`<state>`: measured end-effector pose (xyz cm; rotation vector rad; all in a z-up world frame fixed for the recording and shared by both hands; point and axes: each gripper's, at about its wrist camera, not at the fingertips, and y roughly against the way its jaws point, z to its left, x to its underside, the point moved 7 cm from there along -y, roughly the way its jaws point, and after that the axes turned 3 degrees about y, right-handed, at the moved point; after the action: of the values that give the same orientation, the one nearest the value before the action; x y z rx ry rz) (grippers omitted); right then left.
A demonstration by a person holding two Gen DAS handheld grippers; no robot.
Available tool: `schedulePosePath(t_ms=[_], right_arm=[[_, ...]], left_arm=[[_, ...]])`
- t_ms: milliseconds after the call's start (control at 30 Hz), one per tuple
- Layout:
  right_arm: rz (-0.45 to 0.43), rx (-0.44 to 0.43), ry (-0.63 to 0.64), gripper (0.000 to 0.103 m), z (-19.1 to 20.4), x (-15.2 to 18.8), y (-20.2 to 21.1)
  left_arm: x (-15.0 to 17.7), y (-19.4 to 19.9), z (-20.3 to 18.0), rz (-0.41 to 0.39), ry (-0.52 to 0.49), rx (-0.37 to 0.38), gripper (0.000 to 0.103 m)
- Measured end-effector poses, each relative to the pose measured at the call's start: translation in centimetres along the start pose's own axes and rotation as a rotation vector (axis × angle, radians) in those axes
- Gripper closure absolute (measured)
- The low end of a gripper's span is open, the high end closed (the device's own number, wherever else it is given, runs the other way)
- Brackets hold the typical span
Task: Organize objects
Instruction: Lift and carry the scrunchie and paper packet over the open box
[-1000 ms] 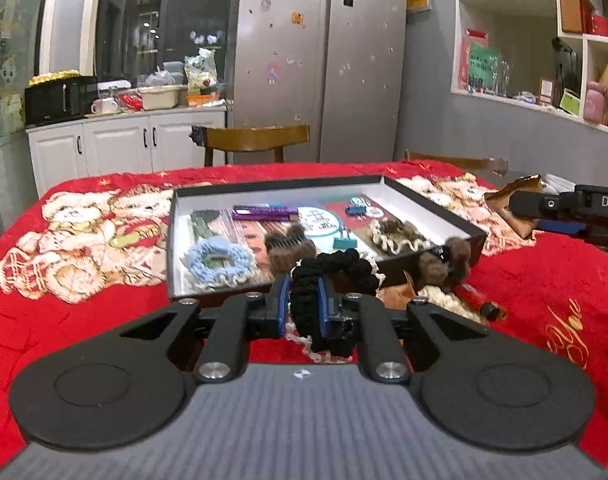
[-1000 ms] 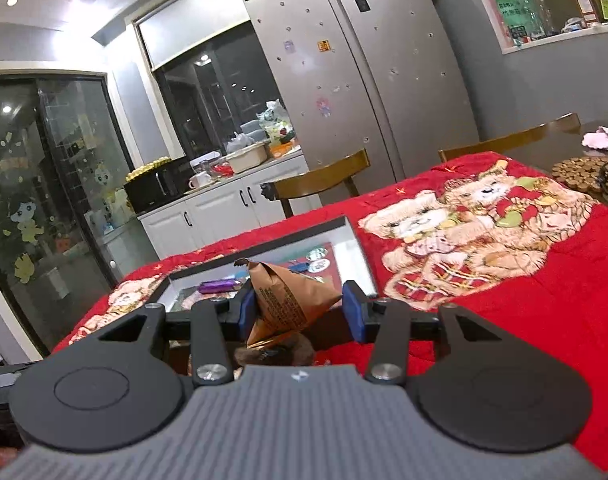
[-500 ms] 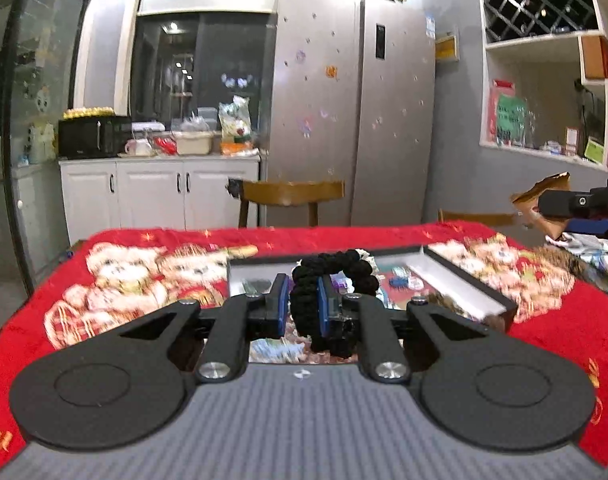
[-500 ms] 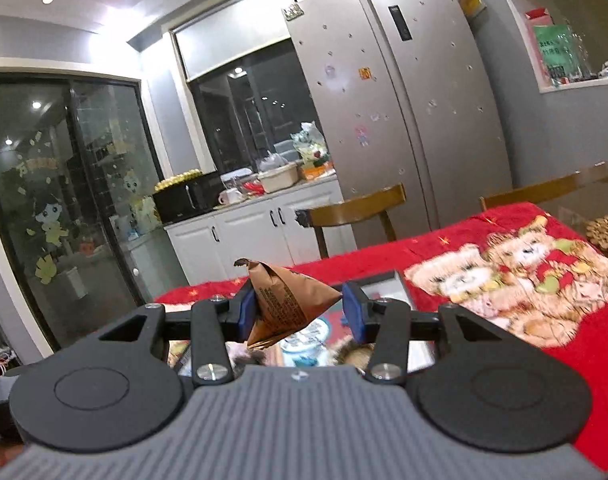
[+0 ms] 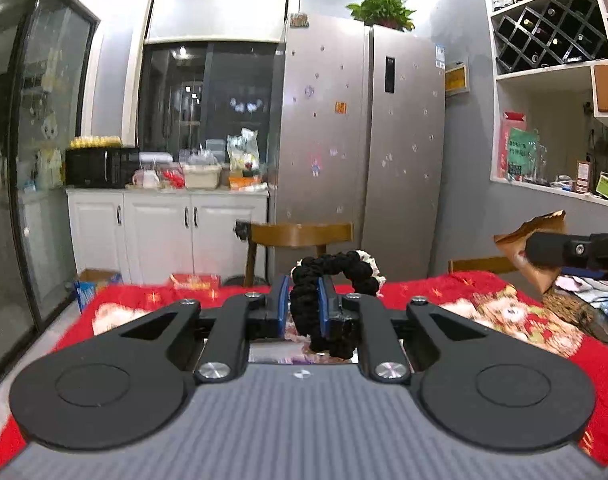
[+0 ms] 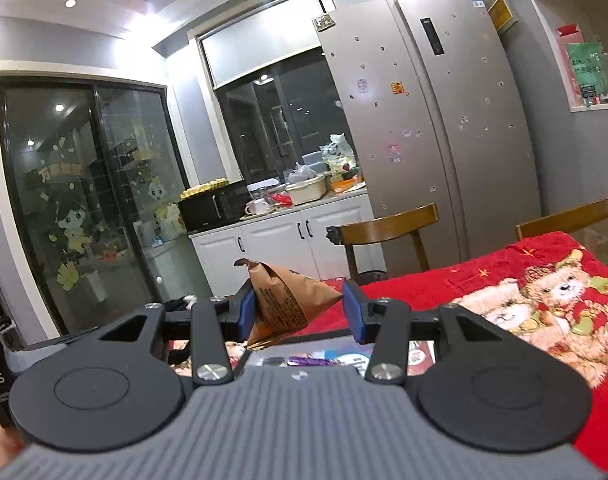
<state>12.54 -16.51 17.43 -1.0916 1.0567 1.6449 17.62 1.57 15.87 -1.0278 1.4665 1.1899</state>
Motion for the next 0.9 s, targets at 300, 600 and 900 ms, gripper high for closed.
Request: schedulePosePath(t_ms=[300, 600, 900], right_arm=[[0.009, 0.004, -0.029, 0.054, -0.6, -1.0, -4.4], [0.028, 0.018, -0.11, 0.054, -3.0, -1.1, -9.5], [0.143, -0.012, -0.21, 0.054, -3.8, 3.1, -15.8]], left_arm=[[-2.6, -5.3, 0.5, -0.007, 0.06, -0.012, 0.085], [0.8, -12.1, 5.1, 0.114, 0.168, -0.051, 0.085], [5.4, -15.9, 5.6, 0.246, 0.166, -0.036, 0.085]])
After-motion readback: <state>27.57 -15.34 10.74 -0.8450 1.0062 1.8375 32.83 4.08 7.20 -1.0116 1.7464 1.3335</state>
